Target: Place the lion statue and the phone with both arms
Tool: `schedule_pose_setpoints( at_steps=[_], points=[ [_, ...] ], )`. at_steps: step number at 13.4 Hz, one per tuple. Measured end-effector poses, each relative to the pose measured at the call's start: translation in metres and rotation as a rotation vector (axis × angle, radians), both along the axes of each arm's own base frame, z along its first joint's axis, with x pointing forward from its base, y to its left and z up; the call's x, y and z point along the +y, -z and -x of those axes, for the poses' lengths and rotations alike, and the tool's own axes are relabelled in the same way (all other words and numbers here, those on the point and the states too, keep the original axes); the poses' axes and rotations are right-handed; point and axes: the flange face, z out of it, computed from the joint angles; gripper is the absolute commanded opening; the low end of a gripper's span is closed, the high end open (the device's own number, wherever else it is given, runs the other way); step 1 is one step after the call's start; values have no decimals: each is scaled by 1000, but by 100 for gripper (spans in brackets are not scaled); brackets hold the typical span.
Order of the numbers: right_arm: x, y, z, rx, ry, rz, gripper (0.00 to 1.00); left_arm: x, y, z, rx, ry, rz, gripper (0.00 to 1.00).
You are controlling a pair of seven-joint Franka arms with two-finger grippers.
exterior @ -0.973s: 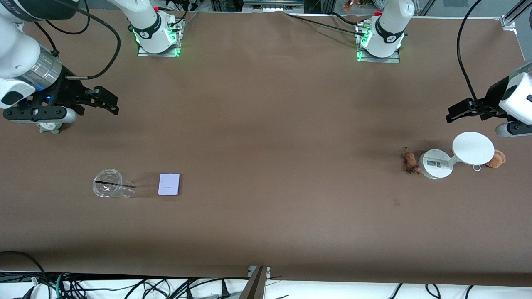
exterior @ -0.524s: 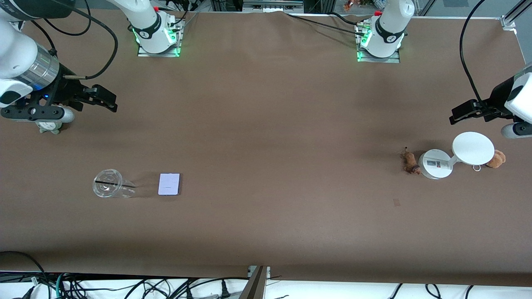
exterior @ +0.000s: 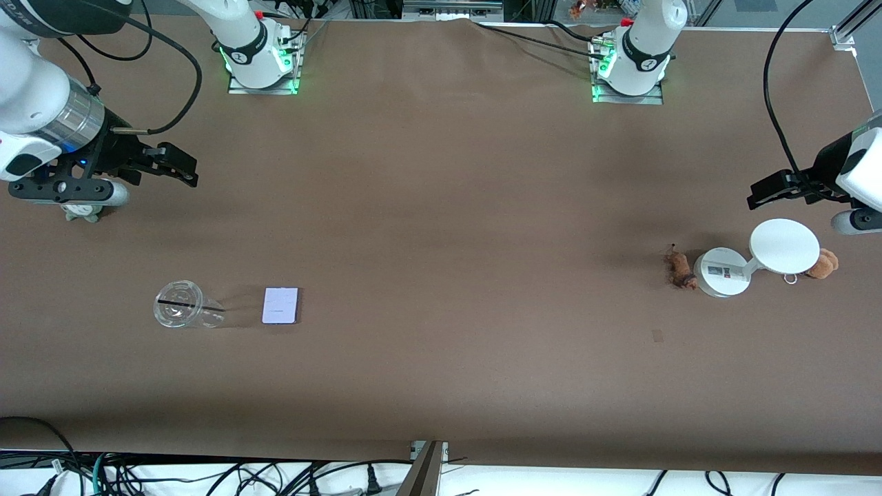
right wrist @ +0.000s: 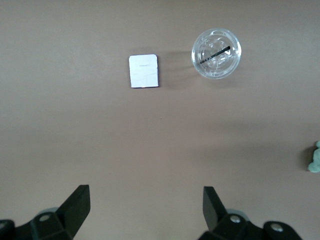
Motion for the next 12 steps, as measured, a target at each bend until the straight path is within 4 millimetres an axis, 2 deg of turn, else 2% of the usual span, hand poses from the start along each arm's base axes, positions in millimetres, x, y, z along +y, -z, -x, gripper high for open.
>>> schedule_pose_setpoints(
  at_steps=[4, 6, 12],
  points=[
    [8, 1, 3, 14, -17, 16, 100, -2, 2, 1, 20, 13, -29, 100],
    [13, 1, 5, 15, -27, 16, 100, -10, 3, 2, 23, 32, -53, 100],
    [14, -1, 5, 15, -29, 17, 100, -15, 2, 1, 22, 38, -56, 100]
  ],
)
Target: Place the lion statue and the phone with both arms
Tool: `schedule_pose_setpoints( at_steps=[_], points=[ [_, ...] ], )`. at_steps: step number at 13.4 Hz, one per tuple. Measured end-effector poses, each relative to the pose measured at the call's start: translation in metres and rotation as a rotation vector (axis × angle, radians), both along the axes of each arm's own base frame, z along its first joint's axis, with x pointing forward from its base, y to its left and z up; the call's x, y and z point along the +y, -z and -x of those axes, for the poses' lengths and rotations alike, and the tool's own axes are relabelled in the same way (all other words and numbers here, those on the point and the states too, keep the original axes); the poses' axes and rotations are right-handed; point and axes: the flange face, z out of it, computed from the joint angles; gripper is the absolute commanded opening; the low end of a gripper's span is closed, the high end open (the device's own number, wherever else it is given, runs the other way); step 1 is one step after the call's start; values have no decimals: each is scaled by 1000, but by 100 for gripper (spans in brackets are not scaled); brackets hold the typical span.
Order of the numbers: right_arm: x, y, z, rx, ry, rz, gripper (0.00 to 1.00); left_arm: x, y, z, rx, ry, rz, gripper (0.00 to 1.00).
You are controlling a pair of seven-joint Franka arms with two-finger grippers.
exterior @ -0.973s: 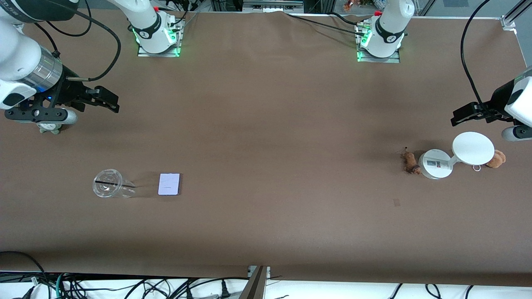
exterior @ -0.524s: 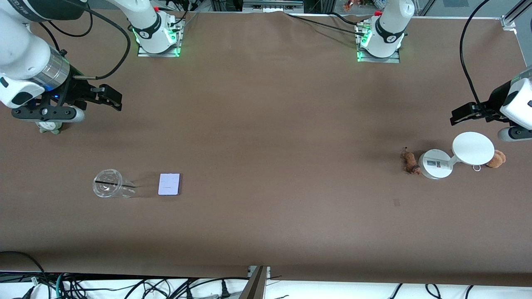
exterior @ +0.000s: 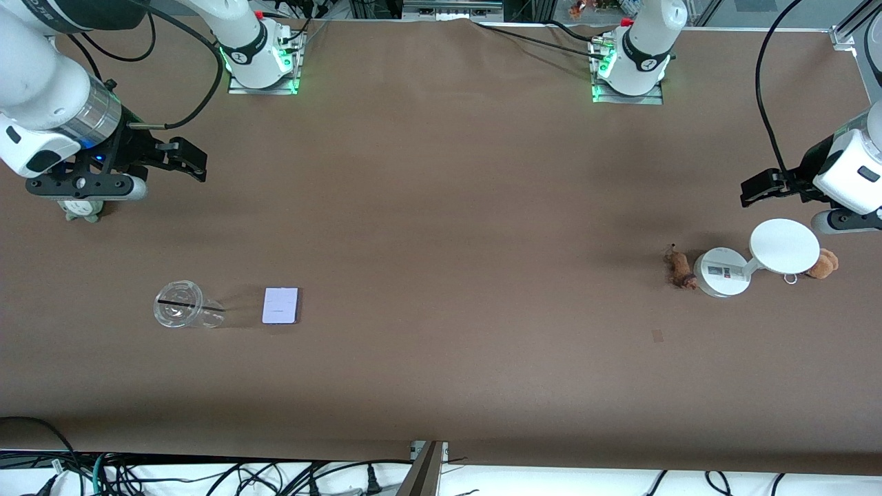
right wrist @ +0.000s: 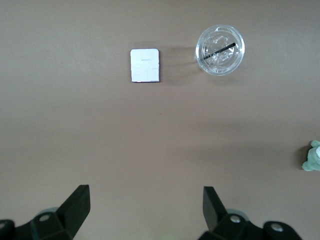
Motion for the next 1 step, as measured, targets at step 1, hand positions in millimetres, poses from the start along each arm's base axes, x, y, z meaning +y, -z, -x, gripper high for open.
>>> schedule_pose_setpoints(
  at_steps=[1],
  points=[
    [0, 0, 0, 0, 0, 0, 100, 0, 0, 0, -1, 0, 0, 100]
  ],
)
